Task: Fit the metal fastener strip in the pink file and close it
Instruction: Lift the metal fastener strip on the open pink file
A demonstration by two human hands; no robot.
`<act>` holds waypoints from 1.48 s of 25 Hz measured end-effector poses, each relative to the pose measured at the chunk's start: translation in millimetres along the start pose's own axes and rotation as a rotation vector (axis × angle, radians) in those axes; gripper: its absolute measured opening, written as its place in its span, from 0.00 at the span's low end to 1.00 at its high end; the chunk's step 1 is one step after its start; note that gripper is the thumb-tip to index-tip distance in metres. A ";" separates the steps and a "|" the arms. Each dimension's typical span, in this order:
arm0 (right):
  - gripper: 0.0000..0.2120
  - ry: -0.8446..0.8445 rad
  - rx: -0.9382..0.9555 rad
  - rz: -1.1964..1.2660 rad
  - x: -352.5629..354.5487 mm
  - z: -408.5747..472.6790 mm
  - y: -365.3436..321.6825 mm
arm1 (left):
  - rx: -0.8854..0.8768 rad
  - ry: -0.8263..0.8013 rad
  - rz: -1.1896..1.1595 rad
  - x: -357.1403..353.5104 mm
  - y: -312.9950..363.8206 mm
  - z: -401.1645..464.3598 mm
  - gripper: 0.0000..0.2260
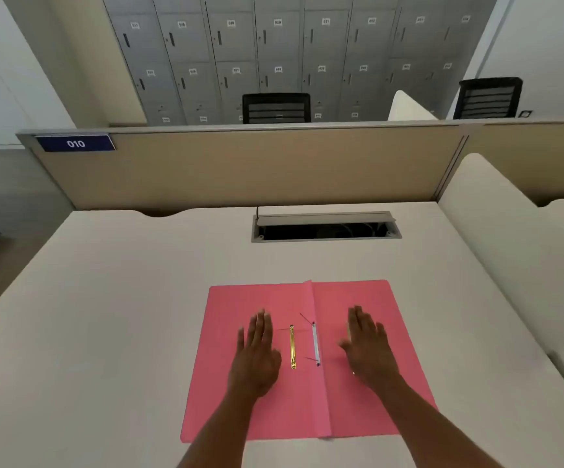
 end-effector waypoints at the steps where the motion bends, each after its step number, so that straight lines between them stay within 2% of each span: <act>1: 0.36 -0.047 -0.023 0.002 -7.3 -0.8 2.7 | 0.013 -0.027 0.007 -7.3 -1.1 -1.5 0.33; 3: 0.36 -0.050 -0.036 0.041 -16.5 -0.8 10.7 | 0.025 -0.089 0.011 -22.4 -4.9 -2.6 0.33; 7: 0.37 -0.050 -0.028 0.045 -19.5 0.5 19.5 | 0.018 -0.087 0.035 -37.6 -6.7 -5.5 0.33; 11: 0.32 -0.082 0.000 -0.021 -12.4 8.9 24.4 | 0.003 -0.079 0.045 -41.8 -6.4 -3.9 0.32; 13: 0.29 -0.111 0.004 -0.060 -7.0 15.8 26.1 | 0.005 -0.056 -0.018 -40.8 -5.2 -5.3 0.33; 15: 0.27 -0.128 0.011 -0.060 -2.1 23.6 29.1 | 0.002 0.037 -0.040 -36.7 -1.0 -11.7 0.33; 17: 0.26 -0.145 0.033 -0.036 0.2 31.3 33.4 | -0.098 0.132 0.014 -36.6 16.7 -23.6 0.32; 21: 0.25 -0.170 0.074 0.005 1.9 44.3 40.3 | -0.394 0.223 0.120 -58.4 83.8 -44.8 0.28; 25: 0.25 -0.162 0.093 0.026 -0.8 48.9 43.2 | -0.388 0.283 0.136 -49.3 112.3 -42.0 0.27; 29: 0.22 -0.145 0.108 0.066 -0.4 49.8 44.2 | -0.529 0.233 0.240 -57.7 131.9 -39.7 0.20; 37: 0.19 -0.130 0.140 0.157 4.1 57.0 45.8 | -0.413 0.146 0.250 -63.4 148.2 -2.9 0.12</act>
Point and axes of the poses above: each hand's wrist, its own z-axis towards the middle knuckle, its own x-axis out of the back of the hand, y = z × x, the point moved 4 cm from there along z, towards the middle knuckle, and after that the axes turned 13 degrees about -y, right-handed, at the moved point
